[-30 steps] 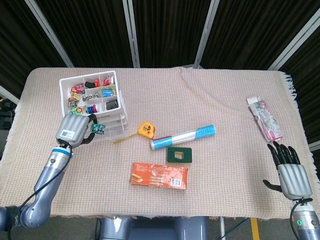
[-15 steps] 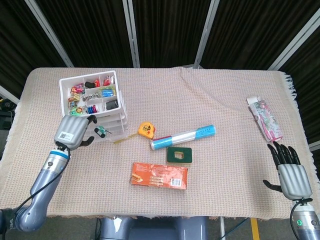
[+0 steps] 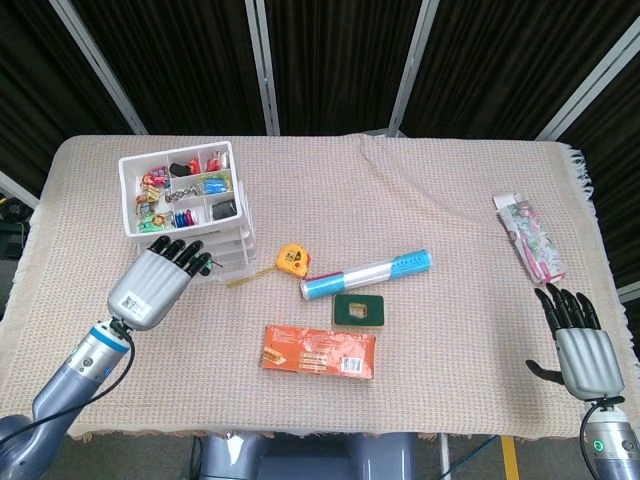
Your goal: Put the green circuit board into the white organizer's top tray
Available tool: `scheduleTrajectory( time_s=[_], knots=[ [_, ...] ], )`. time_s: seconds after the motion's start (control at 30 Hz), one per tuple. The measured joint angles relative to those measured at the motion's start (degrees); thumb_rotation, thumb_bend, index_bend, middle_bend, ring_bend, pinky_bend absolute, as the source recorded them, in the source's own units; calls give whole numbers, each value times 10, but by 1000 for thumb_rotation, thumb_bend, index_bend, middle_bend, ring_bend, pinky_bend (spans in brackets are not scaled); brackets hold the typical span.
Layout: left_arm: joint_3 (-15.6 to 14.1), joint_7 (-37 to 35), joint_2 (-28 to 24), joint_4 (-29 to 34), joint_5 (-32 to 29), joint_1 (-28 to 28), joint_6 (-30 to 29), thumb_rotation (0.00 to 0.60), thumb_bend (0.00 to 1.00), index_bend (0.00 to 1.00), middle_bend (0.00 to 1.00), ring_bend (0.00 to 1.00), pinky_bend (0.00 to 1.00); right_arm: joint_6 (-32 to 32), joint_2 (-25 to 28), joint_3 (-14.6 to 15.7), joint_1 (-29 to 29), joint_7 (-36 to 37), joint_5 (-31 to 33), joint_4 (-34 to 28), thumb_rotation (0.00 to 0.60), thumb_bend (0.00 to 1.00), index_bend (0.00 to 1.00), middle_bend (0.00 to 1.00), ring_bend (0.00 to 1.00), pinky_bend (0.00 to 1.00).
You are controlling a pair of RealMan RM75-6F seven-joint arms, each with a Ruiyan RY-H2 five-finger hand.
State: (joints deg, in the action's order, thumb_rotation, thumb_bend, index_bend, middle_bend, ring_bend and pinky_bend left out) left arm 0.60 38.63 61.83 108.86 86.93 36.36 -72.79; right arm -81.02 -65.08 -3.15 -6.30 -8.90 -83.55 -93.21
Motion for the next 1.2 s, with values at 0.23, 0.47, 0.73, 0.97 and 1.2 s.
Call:
scheduleTrajectory(
  time_s=[0.23, 0.47, 0.73, 0.97, 1.2],
  knots=[
    [-64, -6, 1, -107, 144, -28, -22, 600, 1000, 316, 153, 179, 225, 0, 0, -2, 0, -3, 4, -2, 600, 0, 53, 0, 0, 0],
    [-87, 13, 13, -158, 188, -39, -13, 600, 1000, 317, 152, 178, 225, 1, -1, -3, 0, -5, 7, -3, 600, 0, 53, 0, 0, 0],
    [-88, 47, 30, -200, 212, -40, 8, 600, 1000, 316, 136, 159, 212, 1, 0, -2, 0, -6, 8, -4, 600, 0, 53, 0, 0, 0],
    [-83, 85, 43, -219, 225, -34, 44, 600, 1000, 318, 136, 160, 212, 1, 0, -2, 0, -5, 7, -4, 600, 0, 53, 0, 0, 0],
    [-82, 122, 55, -236, 252, -27, 67, 600, 1000, 318, 136, 159, 211, 0, -1, -2, 0, -5, 6, -3, 600, 0, 53, 0, 0, 0]
  ],
)
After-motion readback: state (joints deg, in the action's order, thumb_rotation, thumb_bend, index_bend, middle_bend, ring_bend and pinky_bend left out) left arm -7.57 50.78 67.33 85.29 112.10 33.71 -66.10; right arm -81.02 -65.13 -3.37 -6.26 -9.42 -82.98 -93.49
